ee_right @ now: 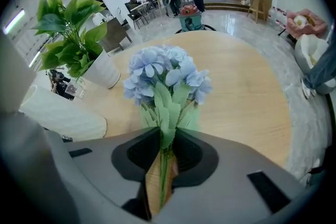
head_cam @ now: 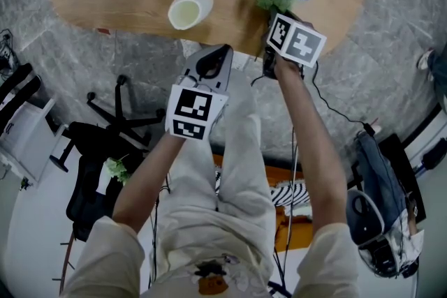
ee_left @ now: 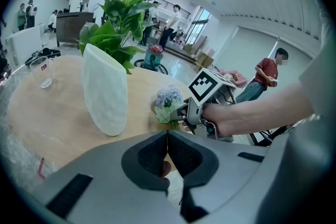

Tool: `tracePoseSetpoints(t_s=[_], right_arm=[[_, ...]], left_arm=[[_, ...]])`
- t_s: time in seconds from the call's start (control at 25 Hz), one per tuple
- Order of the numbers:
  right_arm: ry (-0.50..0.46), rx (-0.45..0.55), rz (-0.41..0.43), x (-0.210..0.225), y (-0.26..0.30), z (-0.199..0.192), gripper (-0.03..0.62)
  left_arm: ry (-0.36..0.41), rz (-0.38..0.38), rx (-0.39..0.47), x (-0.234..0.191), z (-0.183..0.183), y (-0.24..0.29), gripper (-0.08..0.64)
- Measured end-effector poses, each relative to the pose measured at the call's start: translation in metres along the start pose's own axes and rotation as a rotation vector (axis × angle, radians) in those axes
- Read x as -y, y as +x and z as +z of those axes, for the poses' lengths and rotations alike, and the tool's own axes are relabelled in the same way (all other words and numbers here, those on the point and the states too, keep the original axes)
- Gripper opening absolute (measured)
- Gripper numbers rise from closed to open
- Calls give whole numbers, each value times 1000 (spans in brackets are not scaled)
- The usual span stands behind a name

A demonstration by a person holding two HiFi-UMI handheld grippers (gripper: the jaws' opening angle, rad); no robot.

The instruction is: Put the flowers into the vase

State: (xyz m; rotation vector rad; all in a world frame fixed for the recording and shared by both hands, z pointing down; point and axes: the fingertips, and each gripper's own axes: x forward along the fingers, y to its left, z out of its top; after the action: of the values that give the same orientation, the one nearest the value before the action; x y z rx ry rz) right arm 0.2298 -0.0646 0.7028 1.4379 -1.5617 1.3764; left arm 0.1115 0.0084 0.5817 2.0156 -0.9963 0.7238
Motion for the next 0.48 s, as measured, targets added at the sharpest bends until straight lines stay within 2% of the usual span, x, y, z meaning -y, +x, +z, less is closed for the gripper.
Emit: tracePoseSetpoints(t_s=[0.2,0.48], right_arm=[[-22,0,31,-5,-6,0,55],[-35,67,75,-15,-19,3,38]], left_arm=[[9,-3,-3,2,2,-4,9],[27,-1,5,4,10,-11,9]])
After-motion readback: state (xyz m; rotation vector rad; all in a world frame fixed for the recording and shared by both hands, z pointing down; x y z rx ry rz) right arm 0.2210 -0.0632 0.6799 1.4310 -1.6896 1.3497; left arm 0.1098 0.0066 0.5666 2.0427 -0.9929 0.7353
